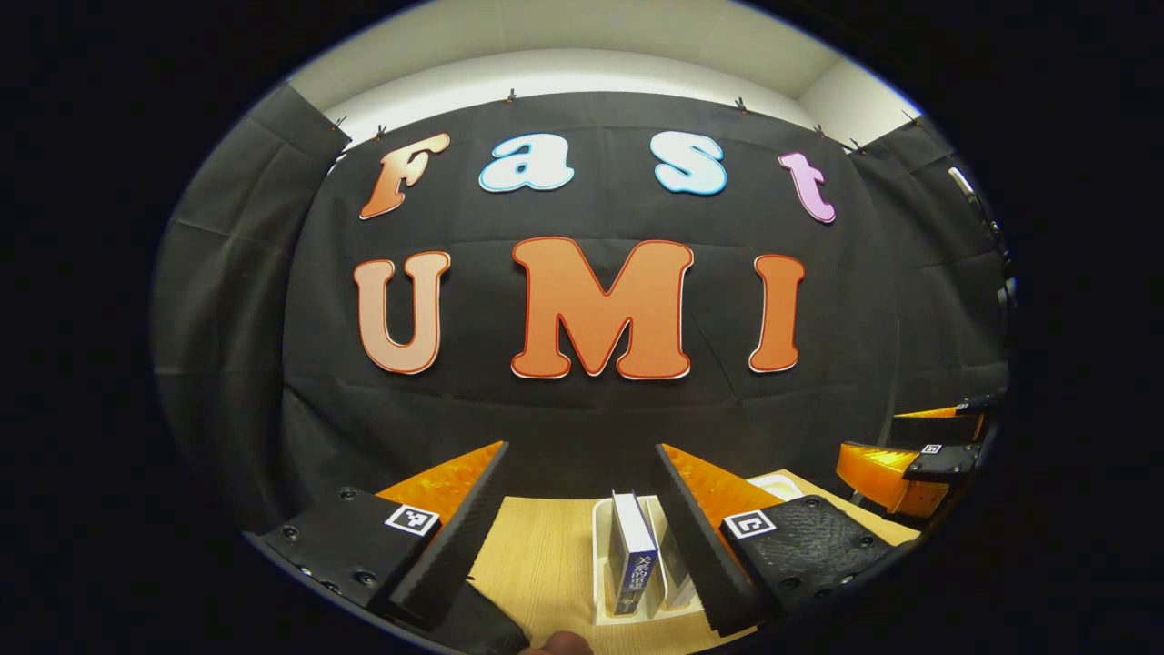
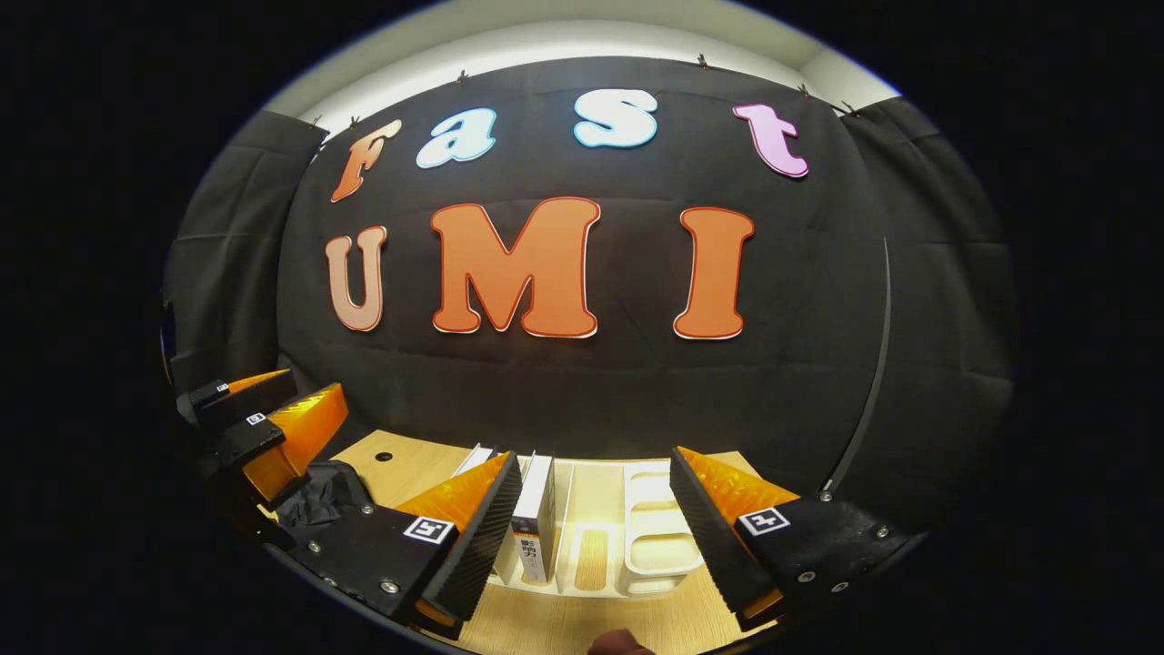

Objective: Open the schoolbag, grab two books from the bookshelf and put them into the schoolbag.

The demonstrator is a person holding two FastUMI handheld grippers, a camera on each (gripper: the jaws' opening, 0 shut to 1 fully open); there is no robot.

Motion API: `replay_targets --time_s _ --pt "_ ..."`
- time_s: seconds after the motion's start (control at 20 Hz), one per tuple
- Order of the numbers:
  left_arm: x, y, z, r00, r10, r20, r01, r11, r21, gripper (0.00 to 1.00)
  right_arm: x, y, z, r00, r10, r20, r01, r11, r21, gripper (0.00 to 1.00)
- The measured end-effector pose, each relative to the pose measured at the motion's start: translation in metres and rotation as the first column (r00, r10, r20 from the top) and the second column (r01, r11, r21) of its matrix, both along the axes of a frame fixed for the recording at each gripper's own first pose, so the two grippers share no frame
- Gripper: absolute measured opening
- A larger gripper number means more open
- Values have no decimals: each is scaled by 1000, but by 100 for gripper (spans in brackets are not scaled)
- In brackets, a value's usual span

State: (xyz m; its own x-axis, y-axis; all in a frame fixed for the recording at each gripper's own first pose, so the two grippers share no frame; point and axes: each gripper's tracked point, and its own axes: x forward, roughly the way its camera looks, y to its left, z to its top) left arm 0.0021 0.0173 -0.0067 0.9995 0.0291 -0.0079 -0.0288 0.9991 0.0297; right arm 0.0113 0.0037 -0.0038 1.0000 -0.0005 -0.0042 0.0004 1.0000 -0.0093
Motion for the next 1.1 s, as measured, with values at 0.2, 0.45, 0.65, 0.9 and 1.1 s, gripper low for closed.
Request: replay_targets --time_s 0.2,0.45,0.65,0.9,1.1 --pt "1 6 -8 1000 1 -17 -1 1000 15 98 3 2 -3 1000 4 -9 -4 1000 -4 98" --pt "-1 14 -23 999 11 -50 -7 997 78 98 10 4 -4 1000 11 -10 -12 1000 -28 98" --pt "-8 23 -39 997 34 -75 -22 988 153 99 15 2 -8 1000 26 -14 -27 999 -42 98" --pt "-25 34 -80 987 79 -141 -36 959 283 98 23 -8 -18 999 41 -30 -42 998 -44 98" --pt "-46 50 -114 969 144 -199 -63 929 366 98 31 -16 -29 998 52 -42 -54 997 -52 98"
